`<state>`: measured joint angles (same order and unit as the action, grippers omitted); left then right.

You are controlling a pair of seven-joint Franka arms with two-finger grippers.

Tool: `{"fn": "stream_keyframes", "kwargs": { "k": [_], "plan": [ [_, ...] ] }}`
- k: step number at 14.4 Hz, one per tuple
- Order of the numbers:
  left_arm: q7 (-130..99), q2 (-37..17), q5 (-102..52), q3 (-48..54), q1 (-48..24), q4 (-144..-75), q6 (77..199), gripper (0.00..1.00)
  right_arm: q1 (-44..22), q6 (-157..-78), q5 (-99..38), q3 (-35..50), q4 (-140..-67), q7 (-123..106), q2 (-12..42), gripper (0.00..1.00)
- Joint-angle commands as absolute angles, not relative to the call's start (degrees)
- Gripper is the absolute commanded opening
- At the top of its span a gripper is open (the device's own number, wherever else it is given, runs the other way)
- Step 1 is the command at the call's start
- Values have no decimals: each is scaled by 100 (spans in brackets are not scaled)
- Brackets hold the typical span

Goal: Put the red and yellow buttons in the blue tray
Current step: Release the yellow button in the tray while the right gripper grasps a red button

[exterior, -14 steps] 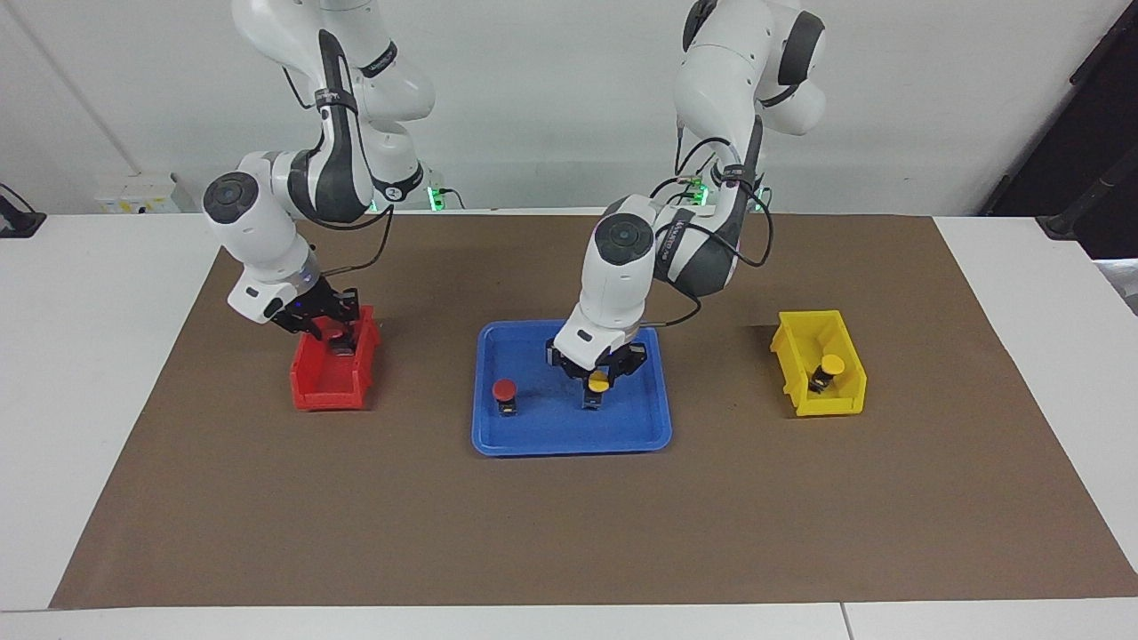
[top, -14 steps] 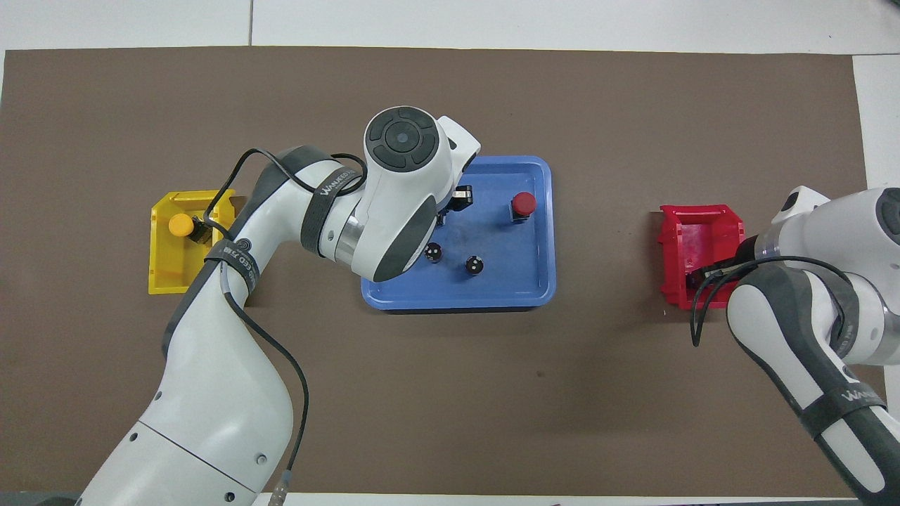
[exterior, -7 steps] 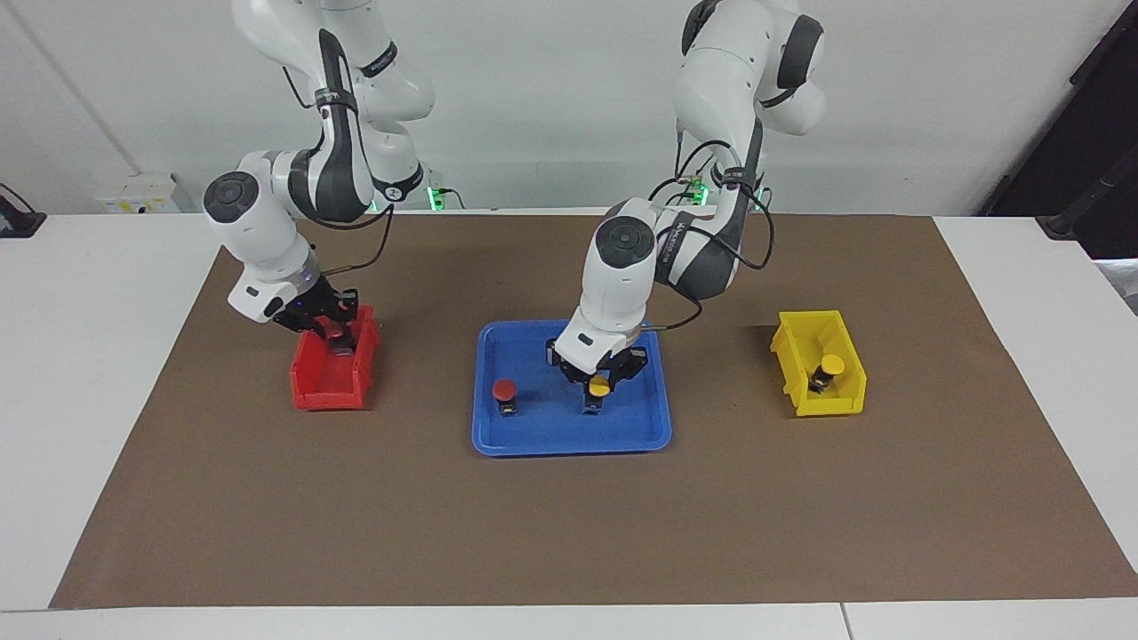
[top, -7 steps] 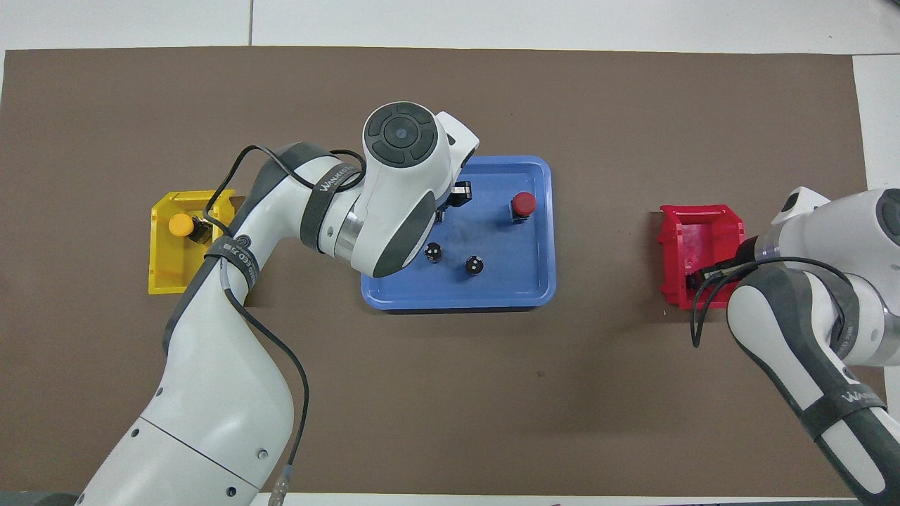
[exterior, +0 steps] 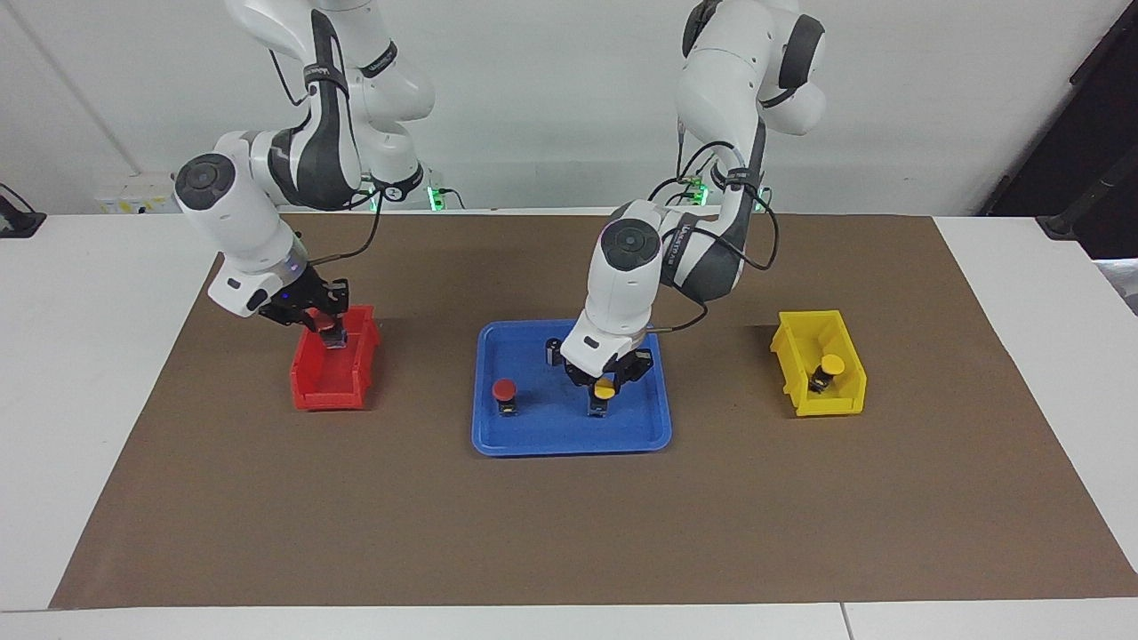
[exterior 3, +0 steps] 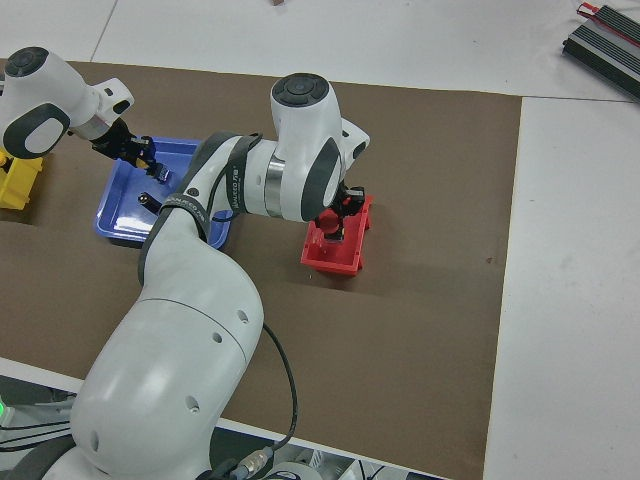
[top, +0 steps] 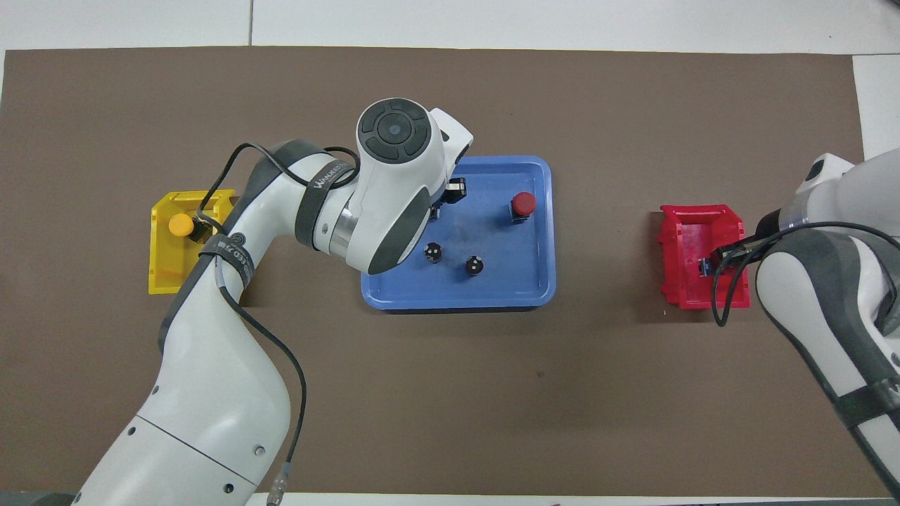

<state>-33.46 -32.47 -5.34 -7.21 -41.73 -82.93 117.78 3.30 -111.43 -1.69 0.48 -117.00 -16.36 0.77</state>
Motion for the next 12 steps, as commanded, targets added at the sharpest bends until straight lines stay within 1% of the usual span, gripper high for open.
{"fn": "stream_keyframes", "kwargs": {
  "k": [1,2,3,4,6,7,8,9,11,12],
  "plan": [
    [-3393,-3331,-536,-774,-4201,-8174,11724,2,264,-10461,-202,105,-10778,-1591,439,19],
    [-3393,-3331,-545,-773,-4227,-8191,11777,7,238,-10250,-202,114,-10540,-1452,466,19],
    [-3393,-3331,-545,-773,-4236,-8226,11838,24,229,-10022,-220,149,-10277,-1294,501,19],
    [-3393,-3331,-554,-765,-4245,-8244,11917,46,185,-9802,-307,306,-9926,-1161,605,19],
    [-3393,-3322,-554,-765,-4254,-8323,11997,60,123,-9485,-360,378,-9363,-723,860,19],
    [-3393,-3322,-562,-765,-4254,-8323,11997,66,-16,-9388,-369,439,-9169,-512,931,19],
    [-3393,-3322,-562,-765,-4263,-8323,11997,75,-122,-9335,-378,457,-9010,-301,1001,19],
    [-3393,-3322,-562,-765,-4263,-8315,12006,82,-193,-9334,-378,492,-8896,-116,1063,19],
    [-3393,-3322,-562,-773,-4263,-8314,11988,89,-263,-9343,-387,527,-8798,131,1116,19],
    [-3401,-3322,-554,-782,-4263,-8306,11962,94,-272,-9343,-465,527,-8780,149,1134,19]
  ]
}}
